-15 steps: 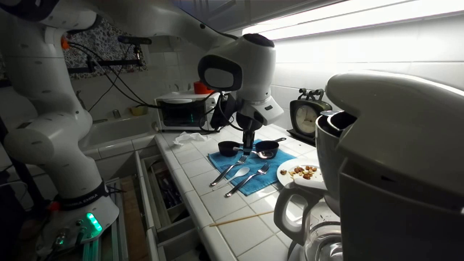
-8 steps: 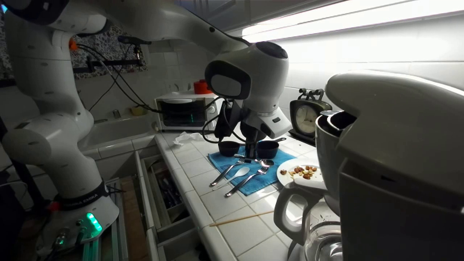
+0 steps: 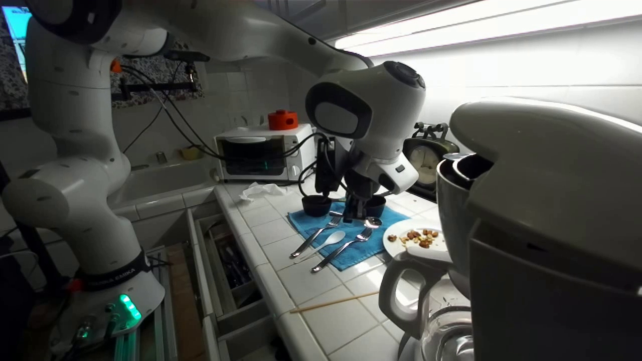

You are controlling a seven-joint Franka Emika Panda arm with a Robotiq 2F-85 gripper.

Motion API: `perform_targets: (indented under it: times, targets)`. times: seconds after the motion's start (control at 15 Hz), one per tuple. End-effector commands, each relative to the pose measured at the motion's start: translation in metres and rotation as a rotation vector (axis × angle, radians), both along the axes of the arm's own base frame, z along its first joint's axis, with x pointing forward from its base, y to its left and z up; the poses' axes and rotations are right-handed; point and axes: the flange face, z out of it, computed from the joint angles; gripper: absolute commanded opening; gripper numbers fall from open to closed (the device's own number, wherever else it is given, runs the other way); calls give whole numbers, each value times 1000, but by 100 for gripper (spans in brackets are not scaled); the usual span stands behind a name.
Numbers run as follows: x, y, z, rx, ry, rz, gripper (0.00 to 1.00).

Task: Use the silver spoon to remove some contents from the white plate and put them on the blue towel.

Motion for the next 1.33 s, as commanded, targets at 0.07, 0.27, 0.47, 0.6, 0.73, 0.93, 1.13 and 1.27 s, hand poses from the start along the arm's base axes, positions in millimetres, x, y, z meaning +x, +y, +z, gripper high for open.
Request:
perform_targets:
  times: [0.07,0.27,0.47,0.6,0.73,0.93,1.13,1.27]
  targets:
    - [18,-12,0,47,66,53,7]
    - [23,-18,-1,56,118,70,7]
    - [24,-28,-2,44,162,75,6]
    - [20,-22,-3,48,128,72,10]
    - [21,-25,-5,46,134,73,10]
    - [25,-27,-6,63,141,70,6]
    - [27,-35,-12,74,151,48,6]
    - [30,-41,-17,62,164,34,6]
